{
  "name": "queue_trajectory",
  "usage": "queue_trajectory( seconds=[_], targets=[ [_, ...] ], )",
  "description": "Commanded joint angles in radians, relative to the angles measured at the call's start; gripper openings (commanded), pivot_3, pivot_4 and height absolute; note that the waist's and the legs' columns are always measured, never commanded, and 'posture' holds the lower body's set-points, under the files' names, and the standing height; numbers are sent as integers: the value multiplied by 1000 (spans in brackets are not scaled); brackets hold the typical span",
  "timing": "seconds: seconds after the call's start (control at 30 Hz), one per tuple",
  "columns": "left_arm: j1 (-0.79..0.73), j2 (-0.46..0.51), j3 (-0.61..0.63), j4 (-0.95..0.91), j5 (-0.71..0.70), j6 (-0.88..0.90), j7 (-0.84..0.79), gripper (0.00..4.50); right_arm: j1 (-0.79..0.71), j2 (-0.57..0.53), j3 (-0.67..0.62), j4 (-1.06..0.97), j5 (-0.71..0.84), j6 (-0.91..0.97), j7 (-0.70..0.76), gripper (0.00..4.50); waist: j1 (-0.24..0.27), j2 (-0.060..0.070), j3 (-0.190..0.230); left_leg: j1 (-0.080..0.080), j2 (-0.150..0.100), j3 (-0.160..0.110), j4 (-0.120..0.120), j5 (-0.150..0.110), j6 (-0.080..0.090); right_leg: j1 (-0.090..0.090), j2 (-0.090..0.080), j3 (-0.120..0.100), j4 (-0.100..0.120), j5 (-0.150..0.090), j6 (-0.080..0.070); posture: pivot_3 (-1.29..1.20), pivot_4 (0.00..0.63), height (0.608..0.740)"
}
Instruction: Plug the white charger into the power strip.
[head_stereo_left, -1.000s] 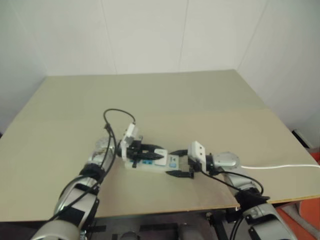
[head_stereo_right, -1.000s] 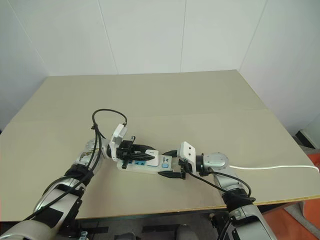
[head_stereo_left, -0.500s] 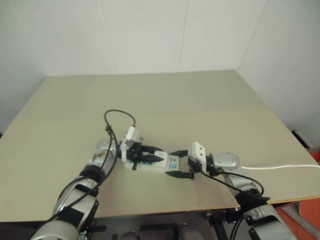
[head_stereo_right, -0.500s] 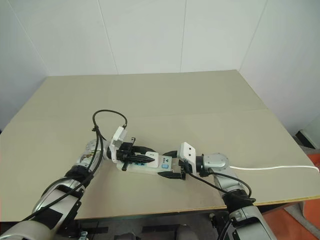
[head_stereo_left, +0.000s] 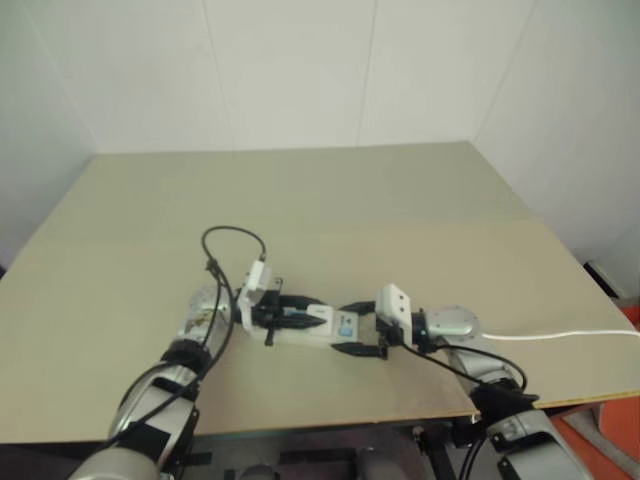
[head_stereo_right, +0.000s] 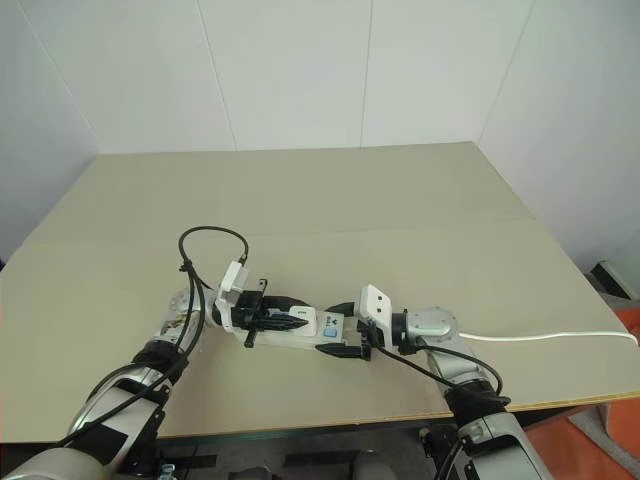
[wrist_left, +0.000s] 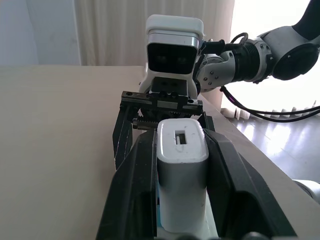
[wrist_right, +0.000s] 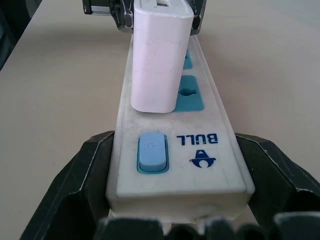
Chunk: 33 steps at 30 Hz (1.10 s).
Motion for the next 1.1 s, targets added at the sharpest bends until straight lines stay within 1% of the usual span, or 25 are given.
queue_trajectory(
  seconds=[0.03, 0.57, 0.63, 0.67, 0.73, 0.93, 1.1],
  targets=[
    [30, 19, -47, 47, 63, -10, -2, 999, 28, 9, 57, 1, -32, 3, 26, 3421, 0, 0, 0, 0, 0, 0, 0, 0, 0, 0, 0, 0, 0, 0, 0, 0, 150, 740],
    [14, 28, -84, 137, 117, -35, -2, 999, 29, 13, 58, 5, -44, -6, 12, 3421, 1, 1, -8, 5, 0, 0, -1, 0, 0, 4, 0, 0, 0, 0, 0, 0, 150, 740],
    [15, 23, -70, 148, 125, -58, -2, 1736, 28, 13, 57, 8, -46, -8, 11, 3421, 0, 1, -10, 6, 0, 1, -2, 0, 0, 5, 0, 1, 0, 0, 0, 0, 150, 740],
    [14, 19, -61, 152, 127, -65, -2, 1976, 28, 13, 57, 9, -47, -9, 11, 3421, -1, 2, -10, 7, 0, 1, -3, 0, 0, 5, 0, 1, -1, 0, 0, 0, 150, 740],
    [13, 11, -46, 158, 131, -74, -2, 2599, 28, 14, 57, 11, -48, -9, 10, 3421, -2, 5, -13, 7, 0, 2, -4, 0, 0, 5, 0, 2, -1, -1, 0, 0, 150, 740],
    [6, 6, -24, 171, 153, -88, -2, 4479, 26, 17, 60, 16, -54, -12, 9, 3421, -2, 6, -14, 7, 0, 2, -5, 0, 0, 5, 0, 2, -1, -1, 0, 0, 150, 740],
    [-1, 42, -41, 105, 96, -45, -2, 4479, 22, 17, 60, 22, -56, -14, 9, 3421, -3, 6, -14, 7, 0, 2, -5, 0, 0, 5, 0, 2, -1, -1, 1, 0, 150, 740]
  ],
)
